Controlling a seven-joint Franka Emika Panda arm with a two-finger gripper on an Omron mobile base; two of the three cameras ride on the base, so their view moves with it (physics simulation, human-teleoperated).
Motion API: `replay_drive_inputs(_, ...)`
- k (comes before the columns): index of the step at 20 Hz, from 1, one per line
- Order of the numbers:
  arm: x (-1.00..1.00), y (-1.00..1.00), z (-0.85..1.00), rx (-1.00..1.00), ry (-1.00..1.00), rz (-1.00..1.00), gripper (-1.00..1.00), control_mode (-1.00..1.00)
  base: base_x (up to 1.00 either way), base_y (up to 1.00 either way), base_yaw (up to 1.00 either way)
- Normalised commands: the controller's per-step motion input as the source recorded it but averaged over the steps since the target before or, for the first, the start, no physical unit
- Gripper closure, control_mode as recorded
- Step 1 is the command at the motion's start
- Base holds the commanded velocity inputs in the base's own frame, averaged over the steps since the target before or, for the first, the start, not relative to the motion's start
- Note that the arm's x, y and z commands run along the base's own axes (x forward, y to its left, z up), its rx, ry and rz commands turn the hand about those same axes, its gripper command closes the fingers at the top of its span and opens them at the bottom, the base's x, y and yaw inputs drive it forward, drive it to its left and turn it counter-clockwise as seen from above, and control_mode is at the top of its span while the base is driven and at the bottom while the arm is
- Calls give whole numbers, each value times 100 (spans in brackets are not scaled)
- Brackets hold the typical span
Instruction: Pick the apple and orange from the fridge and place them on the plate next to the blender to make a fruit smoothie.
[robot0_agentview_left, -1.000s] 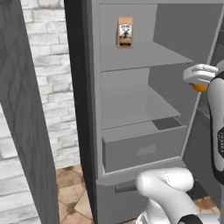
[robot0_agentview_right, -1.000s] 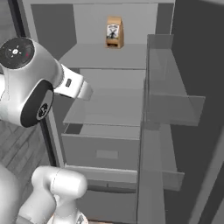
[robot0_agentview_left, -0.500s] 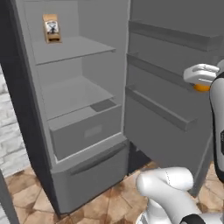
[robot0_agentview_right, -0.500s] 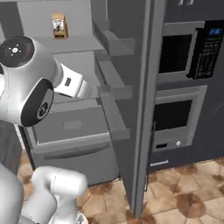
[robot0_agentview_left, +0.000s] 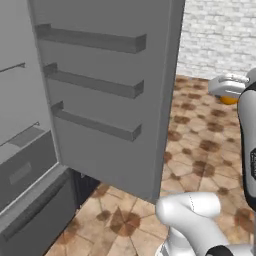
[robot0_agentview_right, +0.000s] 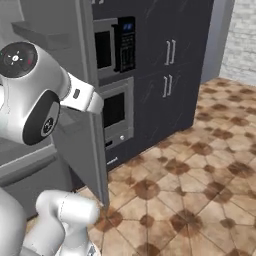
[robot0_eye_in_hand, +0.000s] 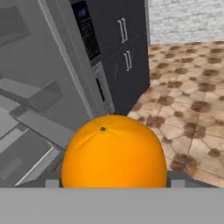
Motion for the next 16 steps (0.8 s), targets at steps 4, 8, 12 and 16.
replay_drive_inputs(4,0,0,0,0,0,0,100,100,-1,-88,-68)
replay_drive_inputs(8,0,0,0,0,0,0,100,100,71,-46,-49)
replay_drive_inputs(12,0,0,0,0,0,0,100,100,100,-10,-29)
replay_drive_inputs(16,0,0,0,0,0,0,100,100,100,-25,-22)
